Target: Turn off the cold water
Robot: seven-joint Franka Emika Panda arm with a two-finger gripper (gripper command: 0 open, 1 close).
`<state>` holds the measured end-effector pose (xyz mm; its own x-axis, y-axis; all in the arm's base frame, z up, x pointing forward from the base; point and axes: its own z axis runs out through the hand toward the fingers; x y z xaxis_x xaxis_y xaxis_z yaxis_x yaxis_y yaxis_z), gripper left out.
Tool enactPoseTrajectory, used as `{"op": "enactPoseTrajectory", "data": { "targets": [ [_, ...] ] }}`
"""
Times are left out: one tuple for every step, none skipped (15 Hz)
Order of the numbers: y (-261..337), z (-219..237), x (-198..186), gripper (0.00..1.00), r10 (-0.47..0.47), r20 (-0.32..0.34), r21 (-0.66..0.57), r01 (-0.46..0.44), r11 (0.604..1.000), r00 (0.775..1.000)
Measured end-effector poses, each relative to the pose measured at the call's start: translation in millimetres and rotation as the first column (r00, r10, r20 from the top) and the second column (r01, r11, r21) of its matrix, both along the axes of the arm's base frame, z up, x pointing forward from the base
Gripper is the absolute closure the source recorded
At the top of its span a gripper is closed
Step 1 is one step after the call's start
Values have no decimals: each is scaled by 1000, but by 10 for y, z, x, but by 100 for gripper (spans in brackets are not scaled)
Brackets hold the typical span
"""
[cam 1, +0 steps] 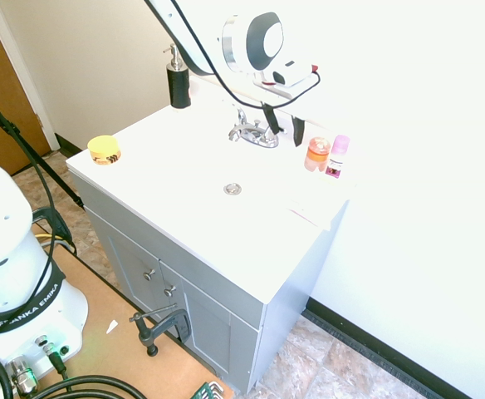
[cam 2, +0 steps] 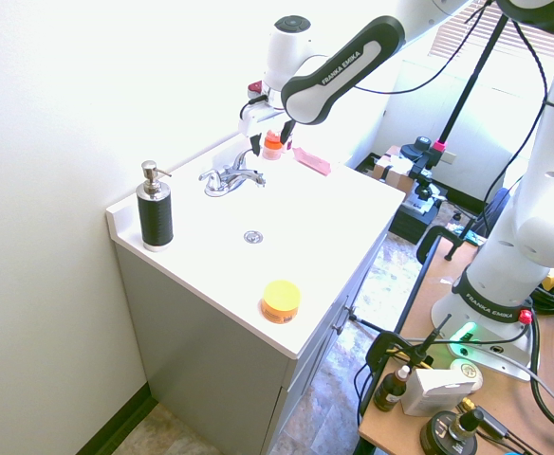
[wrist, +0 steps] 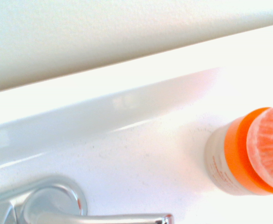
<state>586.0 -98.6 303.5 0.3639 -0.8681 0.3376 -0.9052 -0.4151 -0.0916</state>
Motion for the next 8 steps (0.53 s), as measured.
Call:
{"op": "enactPoseTrajectory", "data": {
  "targets": [
    [3,-7,26,0,-5,-4,-6,5,1000,1000],
    [14,-5,29,0,-8,-7,-8,8,1000,1000],
    [27,19,18,0,-9,-8,-4,9,1000,1000],
    [74,77,-21,0,1,-8,11,-1,1000,1000],
    [169,151,-116,0,24,-16,42,-24,999,1000],
    [282,231,-260,0,51,-33,79,-48,996,998],
    [393,313,-431,0,75,-53,117,-68,991,996],
    [492,388,-621,0,94,-73,156,-81,984,993]
  ]
}}
